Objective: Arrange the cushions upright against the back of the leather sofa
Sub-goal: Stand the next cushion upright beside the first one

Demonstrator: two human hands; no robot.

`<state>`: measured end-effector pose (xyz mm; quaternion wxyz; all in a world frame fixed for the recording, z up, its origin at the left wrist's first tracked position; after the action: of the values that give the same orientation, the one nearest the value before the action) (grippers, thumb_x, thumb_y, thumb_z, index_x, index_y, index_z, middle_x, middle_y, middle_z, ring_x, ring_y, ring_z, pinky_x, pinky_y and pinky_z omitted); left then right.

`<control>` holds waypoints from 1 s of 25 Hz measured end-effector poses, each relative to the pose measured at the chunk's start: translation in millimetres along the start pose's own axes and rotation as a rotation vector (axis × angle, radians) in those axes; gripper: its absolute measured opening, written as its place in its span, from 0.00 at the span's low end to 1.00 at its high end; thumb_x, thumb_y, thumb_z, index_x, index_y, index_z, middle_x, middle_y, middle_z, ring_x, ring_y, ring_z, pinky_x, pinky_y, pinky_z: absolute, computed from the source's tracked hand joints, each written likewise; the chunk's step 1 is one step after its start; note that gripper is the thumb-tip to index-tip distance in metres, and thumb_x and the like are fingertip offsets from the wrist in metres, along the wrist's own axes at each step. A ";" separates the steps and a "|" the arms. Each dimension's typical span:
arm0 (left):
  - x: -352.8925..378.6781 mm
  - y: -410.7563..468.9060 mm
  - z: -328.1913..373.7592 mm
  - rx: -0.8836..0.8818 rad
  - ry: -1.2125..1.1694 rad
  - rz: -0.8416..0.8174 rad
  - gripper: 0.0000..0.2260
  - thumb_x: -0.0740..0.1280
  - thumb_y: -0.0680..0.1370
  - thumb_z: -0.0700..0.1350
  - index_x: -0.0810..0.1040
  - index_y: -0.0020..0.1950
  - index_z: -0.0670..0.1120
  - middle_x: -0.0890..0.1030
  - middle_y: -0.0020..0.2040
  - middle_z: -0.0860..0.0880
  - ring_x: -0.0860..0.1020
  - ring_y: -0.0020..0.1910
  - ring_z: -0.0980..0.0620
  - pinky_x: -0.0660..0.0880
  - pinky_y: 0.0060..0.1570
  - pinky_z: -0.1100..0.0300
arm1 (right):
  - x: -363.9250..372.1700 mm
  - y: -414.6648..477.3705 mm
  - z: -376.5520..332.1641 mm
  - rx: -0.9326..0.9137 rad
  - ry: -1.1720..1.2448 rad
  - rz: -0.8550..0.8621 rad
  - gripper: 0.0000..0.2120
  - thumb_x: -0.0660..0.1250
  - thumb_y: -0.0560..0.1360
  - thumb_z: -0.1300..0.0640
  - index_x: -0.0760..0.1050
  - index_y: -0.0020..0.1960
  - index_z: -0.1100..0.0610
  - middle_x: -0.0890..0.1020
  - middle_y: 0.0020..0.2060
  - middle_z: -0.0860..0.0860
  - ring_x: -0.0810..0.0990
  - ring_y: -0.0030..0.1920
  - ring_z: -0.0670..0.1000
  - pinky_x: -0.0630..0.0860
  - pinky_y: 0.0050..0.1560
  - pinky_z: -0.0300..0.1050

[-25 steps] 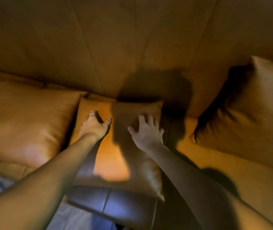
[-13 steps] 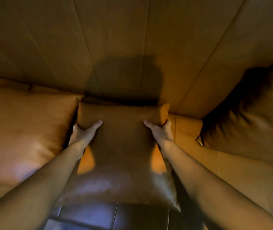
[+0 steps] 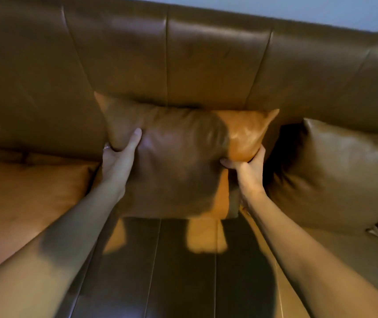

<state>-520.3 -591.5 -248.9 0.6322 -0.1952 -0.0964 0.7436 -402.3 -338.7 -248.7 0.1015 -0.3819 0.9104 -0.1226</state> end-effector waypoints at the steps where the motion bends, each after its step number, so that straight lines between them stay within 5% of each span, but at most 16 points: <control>1: 9.1 -0.2 8.5 0.020 -0.014 -0.017 0.47 0.72 0.66 0.70 0.61 0.78 0.50 0.72 0.72 0.48 0.70 0.70 0.44 0.67 0.71 0.45 | -4.9 5.2 -6.2 -0.018 -0.006 0.020 0.51 0.77 0.64 0.70 0.54 0.79 0.54 0.70 0.69 0.52 0.69 0.68 0.54 0.65 0.71 0.51; 12: 41.7 1.0 2.9 -0.115 -0.009 -0.113 0.53 0.74 0.61 0.71 0.56 0.80 0.53 0.68 0.76 0.46 0.67 0.73 0.39 0.66 0.66 0.30 | -15.8 14.1 7.3 0.033 -0.114 0.038 0.59 0.76 0.56 0.50 0.51 0.80 0.48 0.70 0.71 0.54 0.70 0.70 0.60 0.69 0.71 0.61; 19: 43.9 14.0 -3.6 -0.122 -0.033 -0.081 0.48 0.76 0.64 0.67 0.60 0.78 0.53 0.67 0.76 0.47 0.66 0.73 0.40 0.65 0.67 0.30 | -17.5 18.5 18.3 -0.010 -0.258 0.026 0.56 0.75 0.59 0.44 0.51 0.80 0.49 0.70 0.72 0.54 0.70 0.70 0.59 0.69 0.70 0.58; 25: 39.5 17.9 -7.2 -0.120 0.001 -0.156 0.53 0.75 0.64 0.68 0.52 0.80 0.51 0.63 0.79 0.47 0.64 0.75 0.40 0.66 0.66 0.29 | -17.2 26.9 19.4 0.044 -0.411 -0.059 0.51 0.78 0.70 0.46 0.48 0.80 0.54 0.69 0.73 0.57 0.70 0.71 0.61 0.70 0.70 0.55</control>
<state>-538.4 -556.8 -269.0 0.6752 -0.2253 -0.1554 0.6850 -403.1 -310.8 -273.6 0.2898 -0.4232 0.8560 -0.0648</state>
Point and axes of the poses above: each hand's wrist, its own y-axis towards the middle knuckle, its own x-axis out of the palm, z = x × y, the point moved 2 cm from there along y, towards the middle knuckle
